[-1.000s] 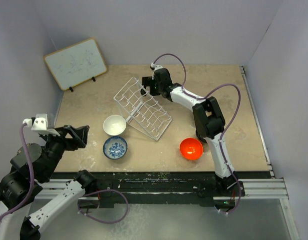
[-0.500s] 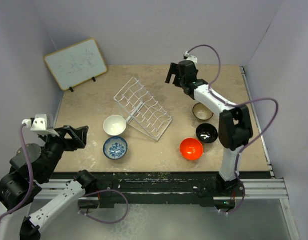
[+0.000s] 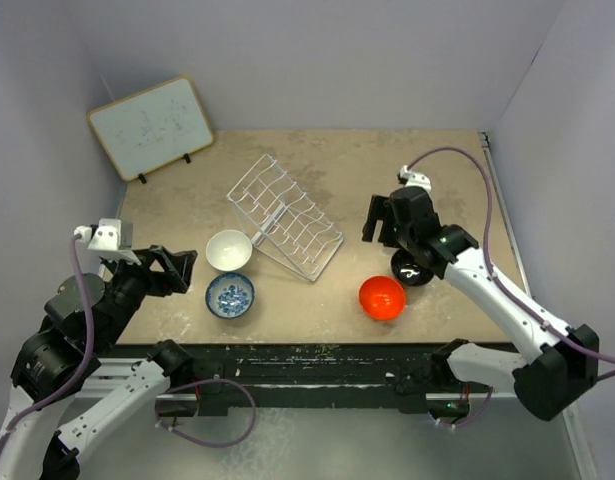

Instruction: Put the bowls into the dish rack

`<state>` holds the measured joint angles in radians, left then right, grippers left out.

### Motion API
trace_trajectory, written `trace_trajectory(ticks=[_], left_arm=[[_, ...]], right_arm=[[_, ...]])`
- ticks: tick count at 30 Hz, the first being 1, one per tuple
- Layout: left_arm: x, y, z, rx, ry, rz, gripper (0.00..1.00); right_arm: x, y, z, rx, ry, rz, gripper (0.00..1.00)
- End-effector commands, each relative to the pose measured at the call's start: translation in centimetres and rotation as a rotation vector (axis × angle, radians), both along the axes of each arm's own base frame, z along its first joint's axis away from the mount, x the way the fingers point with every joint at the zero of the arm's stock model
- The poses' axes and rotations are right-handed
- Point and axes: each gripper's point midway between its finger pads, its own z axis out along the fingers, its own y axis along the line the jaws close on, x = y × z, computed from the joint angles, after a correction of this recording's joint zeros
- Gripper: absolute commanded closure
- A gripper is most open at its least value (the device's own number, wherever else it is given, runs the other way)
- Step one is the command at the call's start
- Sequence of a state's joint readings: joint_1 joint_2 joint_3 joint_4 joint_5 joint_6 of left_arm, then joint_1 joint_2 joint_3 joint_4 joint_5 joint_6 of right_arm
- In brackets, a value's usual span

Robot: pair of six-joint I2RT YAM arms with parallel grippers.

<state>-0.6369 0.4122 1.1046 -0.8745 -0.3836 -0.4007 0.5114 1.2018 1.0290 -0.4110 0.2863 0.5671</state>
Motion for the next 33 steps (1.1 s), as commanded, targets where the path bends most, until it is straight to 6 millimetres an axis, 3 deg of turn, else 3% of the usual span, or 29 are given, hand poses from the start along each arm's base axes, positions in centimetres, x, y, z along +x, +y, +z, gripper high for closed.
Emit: trace_trajectory(ticks=[1,9,12,18,24,28,33], left_arm=[[0.9,-1.5,0.9,-0.029,-0.031,-0.041,0.16],[0.7,-1.9,1.3,-0.041,-0.041,-0.066,0.16],[0.5,-1.7,1.3,-0.043,-0.044,-0.064,0.16],[0.0,-1.4,0.9,-0.040,-0.043,-0.069,0.16],[-0.2,-1.2,0.4,-0.024,-0.035,-0.067,0.16],[-0.4,-1.0,0.3,-0.023,-0.039,-0.065,0.16],[-0.6,-0.9,0.3,-0.025,-0.040,-0.068,0.16]], right_arm=[[-5.8,0.6,-3.7,0.034,0.166,0.019,0.17],[-9.2,4.1,-9.2,0.033,0.320,0.100,0.22],[-9.2,4.5,-10.5,0.014,0.343,0.090,0.24],[-9.1,4.7,-12.3,-0.008,0.374,0.076,0.39],[-8.7,5.2,-13.1,-0.018,0.383,0.068,0.42],[-8.8,5.2,-13.7,-0.026,0.393,0.055,0.54],[-8.9,4.6,-13.4,-0.031,0.377,0.023,0.77]])
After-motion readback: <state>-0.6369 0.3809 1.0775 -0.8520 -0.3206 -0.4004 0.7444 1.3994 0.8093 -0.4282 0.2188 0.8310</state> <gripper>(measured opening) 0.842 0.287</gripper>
